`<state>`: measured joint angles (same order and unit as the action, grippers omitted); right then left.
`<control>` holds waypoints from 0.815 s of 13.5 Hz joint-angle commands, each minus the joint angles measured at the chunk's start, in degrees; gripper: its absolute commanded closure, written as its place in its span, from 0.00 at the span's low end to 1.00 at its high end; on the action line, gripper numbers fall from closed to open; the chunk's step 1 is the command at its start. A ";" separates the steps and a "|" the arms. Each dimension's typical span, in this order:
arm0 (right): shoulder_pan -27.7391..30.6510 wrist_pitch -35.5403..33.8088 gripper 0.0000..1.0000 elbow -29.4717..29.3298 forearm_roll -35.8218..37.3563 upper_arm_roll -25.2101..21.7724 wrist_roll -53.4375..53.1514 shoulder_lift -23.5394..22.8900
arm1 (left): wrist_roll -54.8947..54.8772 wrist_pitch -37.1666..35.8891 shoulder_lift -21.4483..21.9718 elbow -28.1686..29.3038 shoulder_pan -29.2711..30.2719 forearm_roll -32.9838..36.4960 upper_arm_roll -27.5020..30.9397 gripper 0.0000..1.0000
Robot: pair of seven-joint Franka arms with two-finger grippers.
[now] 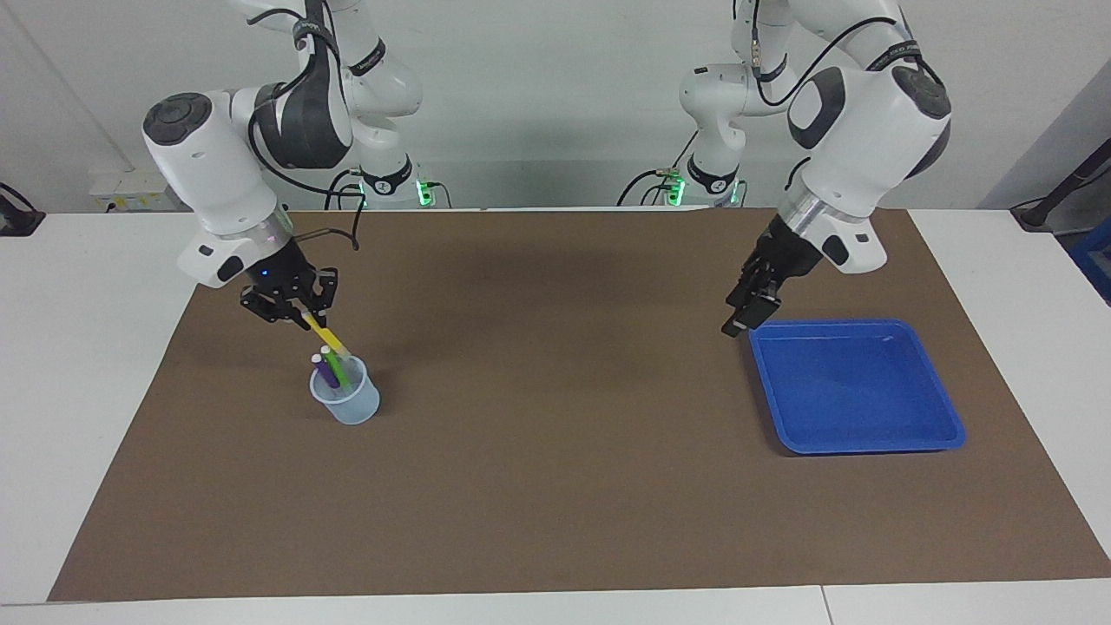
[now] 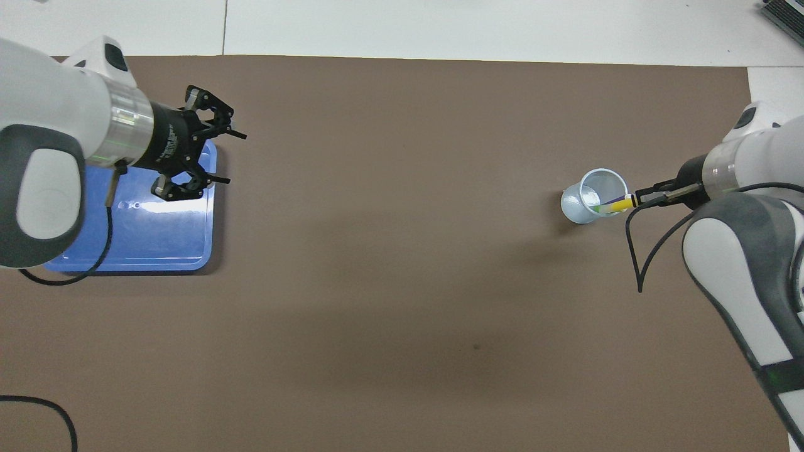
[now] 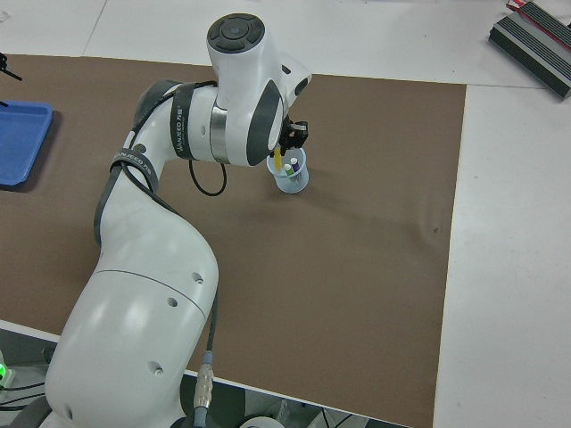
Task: Transfer and insert pens with both arms
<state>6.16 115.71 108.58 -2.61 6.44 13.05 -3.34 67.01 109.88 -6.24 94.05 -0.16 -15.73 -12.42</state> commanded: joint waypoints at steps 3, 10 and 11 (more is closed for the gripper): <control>-0.10 3.81 1.00 0.14 2.34 0.59 0.13 -2.98 | -15.75 -6.78 4.04 0.61 2.01 9.37 -0.41 0.32; -0.36 6.37 0.00 -0.12 2.34 0.68 -4.70 -5.97 | -41.96 -19.96 8.17 1.04 3.86 10.36 -0.14 0.17; -0.54 5.85 0.00 -0.39 2.34 0.68 -4.79 -5.97 | -42.05 -20.58 8.44 1.39 3.94 10.36 -0.23 0.00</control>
<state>5.58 121.53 108.57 -1.54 6.69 10.05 -9.19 27.29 91.24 0.18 94.08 3.00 -6.10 -12.27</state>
